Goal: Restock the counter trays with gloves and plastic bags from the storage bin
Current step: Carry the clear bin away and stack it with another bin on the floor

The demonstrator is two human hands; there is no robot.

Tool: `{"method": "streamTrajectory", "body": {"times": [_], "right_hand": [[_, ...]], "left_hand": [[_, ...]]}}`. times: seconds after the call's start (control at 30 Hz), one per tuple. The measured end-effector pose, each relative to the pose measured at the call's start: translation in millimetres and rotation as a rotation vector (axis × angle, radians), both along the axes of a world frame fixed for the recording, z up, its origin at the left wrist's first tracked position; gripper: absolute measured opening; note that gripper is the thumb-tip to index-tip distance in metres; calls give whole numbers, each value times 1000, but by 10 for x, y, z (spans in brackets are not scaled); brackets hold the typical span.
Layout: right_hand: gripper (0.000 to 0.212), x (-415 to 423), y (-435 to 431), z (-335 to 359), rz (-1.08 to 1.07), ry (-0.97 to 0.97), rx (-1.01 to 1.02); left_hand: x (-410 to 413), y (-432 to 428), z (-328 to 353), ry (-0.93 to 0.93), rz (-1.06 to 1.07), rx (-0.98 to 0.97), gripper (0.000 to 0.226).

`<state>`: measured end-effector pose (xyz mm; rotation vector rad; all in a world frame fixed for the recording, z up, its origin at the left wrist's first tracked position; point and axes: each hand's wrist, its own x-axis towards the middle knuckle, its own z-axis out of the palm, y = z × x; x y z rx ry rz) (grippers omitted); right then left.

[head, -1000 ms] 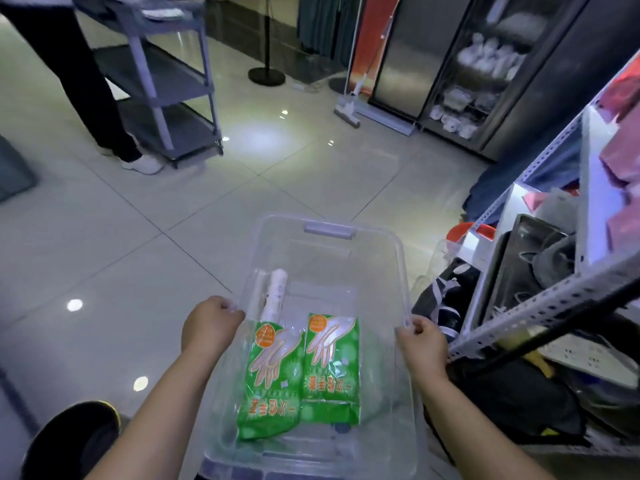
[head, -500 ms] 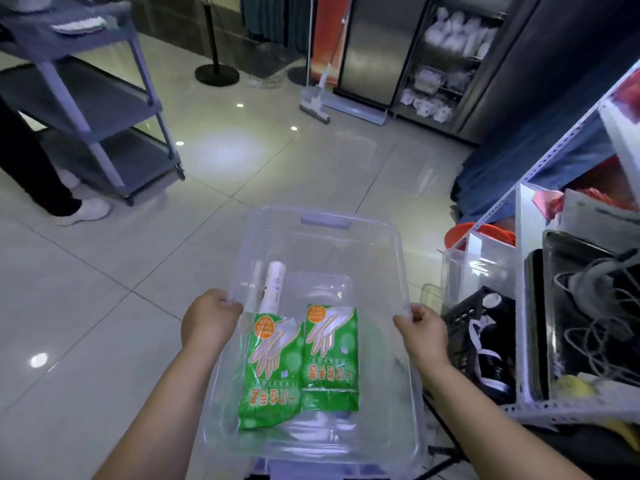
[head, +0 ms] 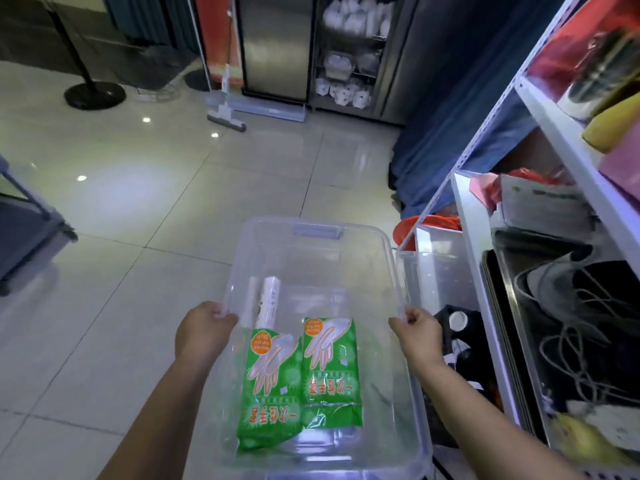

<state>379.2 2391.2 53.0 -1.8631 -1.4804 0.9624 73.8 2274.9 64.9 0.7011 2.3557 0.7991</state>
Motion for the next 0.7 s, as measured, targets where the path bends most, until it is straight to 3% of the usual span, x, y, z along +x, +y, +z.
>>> {"method": "streamTrajectory", "body": {"times": [0.3, 0.53, 0.7], "right_hand": [[11, -58, 1753, -11, -84, 13, -61], [5, -188, 2732, -143, -175, 20, -123], [23, -309, 3399, -360, -359, -55, -197]], "left_hand": [[-147, 2088, 152, 131, -172, -5, 9], [-345, 3406, -66, 114, -249, -37, 15], [-546, 4552, -437, 10, -374, -66, 24]]}}
